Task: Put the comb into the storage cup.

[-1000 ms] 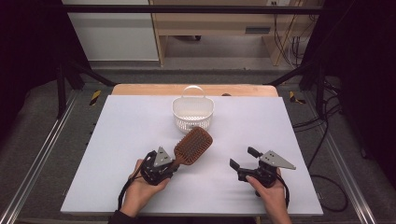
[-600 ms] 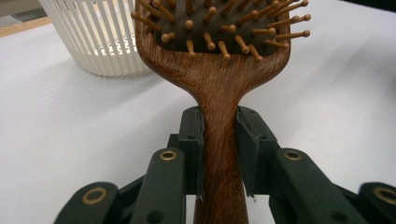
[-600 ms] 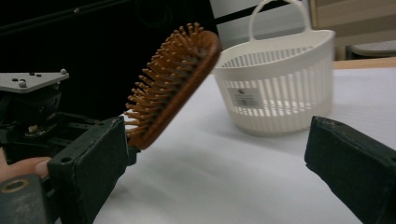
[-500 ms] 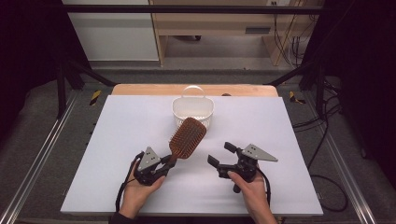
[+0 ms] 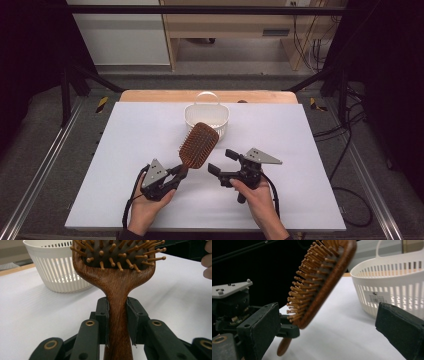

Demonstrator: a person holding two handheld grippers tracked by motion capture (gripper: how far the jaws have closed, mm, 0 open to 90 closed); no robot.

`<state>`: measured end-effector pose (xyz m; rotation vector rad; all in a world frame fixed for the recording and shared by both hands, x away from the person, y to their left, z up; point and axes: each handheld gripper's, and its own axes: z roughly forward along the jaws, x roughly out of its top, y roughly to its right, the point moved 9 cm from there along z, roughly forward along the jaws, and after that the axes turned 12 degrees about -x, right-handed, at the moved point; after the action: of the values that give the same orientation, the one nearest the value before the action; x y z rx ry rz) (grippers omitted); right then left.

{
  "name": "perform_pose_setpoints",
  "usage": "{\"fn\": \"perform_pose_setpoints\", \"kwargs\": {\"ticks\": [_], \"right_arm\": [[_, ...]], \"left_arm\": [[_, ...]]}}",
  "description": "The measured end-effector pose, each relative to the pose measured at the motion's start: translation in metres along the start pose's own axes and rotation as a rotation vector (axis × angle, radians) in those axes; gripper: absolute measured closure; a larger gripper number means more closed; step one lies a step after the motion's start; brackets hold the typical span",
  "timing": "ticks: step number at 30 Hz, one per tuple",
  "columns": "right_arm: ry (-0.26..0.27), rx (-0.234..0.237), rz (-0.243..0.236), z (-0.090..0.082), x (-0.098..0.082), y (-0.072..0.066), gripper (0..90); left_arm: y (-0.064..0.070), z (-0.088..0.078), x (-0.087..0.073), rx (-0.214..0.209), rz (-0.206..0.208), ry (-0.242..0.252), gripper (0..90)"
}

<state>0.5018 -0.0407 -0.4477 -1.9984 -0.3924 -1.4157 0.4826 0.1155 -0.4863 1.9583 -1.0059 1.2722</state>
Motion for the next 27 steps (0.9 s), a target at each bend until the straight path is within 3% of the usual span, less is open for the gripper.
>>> {"fn": "perform_pose_setpoints", "kwargs": {"ticks": [5, 10, 13, 16, 22, 27], "right_arm": [[-0.002, 0.021, 0.009, 0.006, 0.006, -0.011, 6.3], [0.005, 0.002, 0.016, 0.014, 0.01, -0.016, 6.2], [0.015, 0.023, 0.053, 0.017, 0.018, -0.019, 6.5], [0.015, 0.03, 0.064, 0.02, 0.025, -0.022, 9.5], [-0.003, 0.043, 0.043, 0.028, 0.032, -0.028, 14.9], [-0.009, 0.052, 0.07, 0.03, 0.037, -0.027, 19.0]], "left_arm": [[0.005, 0.0, 0.001, -0.005, 0.01, 0.001, 72.3], [0.007, 0.001, 0.001, -0.008, 0.015, 0.005, 72.3], [0.008, 0.002, 0.001, -0.007, 0.019, 0.005, 72.3], [0.01, 0.002, 0.002, -0.011, 0.022, 0.01, 72.2], [0.014, 0.002, 0.004, -0.017, 0.033, 0.023, 72.3], [0.015, 0.001, 0.005, -0.018, 0.036, 0.029, 72.2]]}}
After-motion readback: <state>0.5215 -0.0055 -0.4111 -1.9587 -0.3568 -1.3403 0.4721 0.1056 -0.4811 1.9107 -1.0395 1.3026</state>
